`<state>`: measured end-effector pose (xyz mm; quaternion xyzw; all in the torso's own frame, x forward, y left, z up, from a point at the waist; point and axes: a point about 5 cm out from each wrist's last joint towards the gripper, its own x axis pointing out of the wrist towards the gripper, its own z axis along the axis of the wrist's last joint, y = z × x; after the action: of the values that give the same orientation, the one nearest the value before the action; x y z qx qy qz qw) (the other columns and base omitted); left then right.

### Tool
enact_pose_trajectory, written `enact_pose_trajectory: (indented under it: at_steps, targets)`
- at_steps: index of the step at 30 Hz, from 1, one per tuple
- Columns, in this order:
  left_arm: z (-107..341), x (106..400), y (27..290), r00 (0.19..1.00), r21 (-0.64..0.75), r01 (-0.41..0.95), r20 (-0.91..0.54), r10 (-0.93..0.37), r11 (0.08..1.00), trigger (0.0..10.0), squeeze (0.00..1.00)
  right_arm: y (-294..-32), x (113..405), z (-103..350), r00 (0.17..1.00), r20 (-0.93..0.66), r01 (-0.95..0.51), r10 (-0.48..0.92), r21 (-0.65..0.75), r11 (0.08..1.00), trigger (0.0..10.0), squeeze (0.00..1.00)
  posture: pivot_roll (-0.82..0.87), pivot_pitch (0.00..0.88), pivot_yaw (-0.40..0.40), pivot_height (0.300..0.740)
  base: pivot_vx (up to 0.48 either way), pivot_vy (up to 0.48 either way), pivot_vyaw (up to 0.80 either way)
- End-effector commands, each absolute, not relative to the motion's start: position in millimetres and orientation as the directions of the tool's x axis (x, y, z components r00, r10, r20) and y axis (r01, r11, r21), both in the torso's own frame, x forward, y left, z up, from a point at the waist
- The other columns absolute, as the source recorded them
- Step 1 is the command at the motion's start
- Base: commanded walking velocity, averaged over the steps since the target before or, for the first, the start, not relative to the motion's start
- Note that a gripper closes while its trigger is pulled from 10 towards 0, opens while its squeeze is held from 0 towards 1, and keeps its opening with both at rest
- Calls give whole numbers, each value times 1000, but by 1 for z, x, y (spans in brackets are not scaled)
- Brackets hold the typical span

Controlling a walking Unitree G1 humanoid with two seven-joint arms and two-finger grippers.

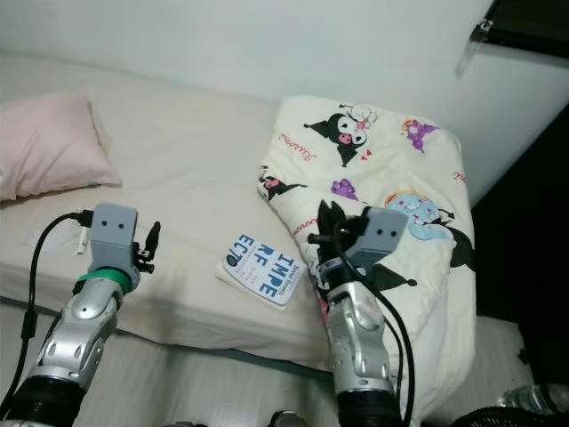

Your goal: Clean up the room

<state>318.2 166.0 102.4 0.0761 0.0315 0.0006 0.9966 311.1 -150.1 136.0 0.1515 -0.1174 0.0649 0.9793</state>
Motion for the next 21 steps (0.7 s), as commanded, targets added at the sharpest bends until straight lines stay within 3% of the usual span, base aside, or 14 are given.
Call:
enact_pose_trajectory:
  at_steps: [1, 5, 7, 11, 15, 21]
  targets:
    - [96, 315, 166, 997, 143, -4, -81, 16, 990, 10000, 0, -151, 310, 133, 969, 232, -154, 87, 290, 945, 10000, 0, -40, 44, 15, 725, 0, 0, 0]
    - [110, 313, 174, 998, 109, -27, -50, 32, 994, 10000, 0, -155, 311, 139, 966, 248, -149, 76, 295, 944, 10000, 0, -9, 53, 12, 725, 0, 0, 0]
    - [113, 315, 201, 993, 159, -103, -36, 110, 982, 10000, 0, -153, 312, 144, 961, 263, -163, 87, 282, 945, 10000, 0, -13, 57, 13, 725, 0, 0, 0]
    - [112, 315, 205, 992, 162, -115, -39, 123, 980, 10000, 0, -153, 312, 144, 961, 262, -163, 88, 281, 946, 10000, 0, -13, 57, 13, 725, 0, 0, 0]
    - [122, 316, 223, 986, 254, -160, -5, 167, 954, 10000, 0, -147, 311, 139, 965, 238, -179, 113, 275, 945, 10000, 0, -10, 68, 6, 725, 0, 0, 0]
    - [118, 311, 221, 986, 209, -137, -67, 154, 968, 10000, 0, -149, 311, 134, 972, 210, -162, 106, 270, 949, 10000, 0, -10, 70, 6, 725, 0, 0, 0]
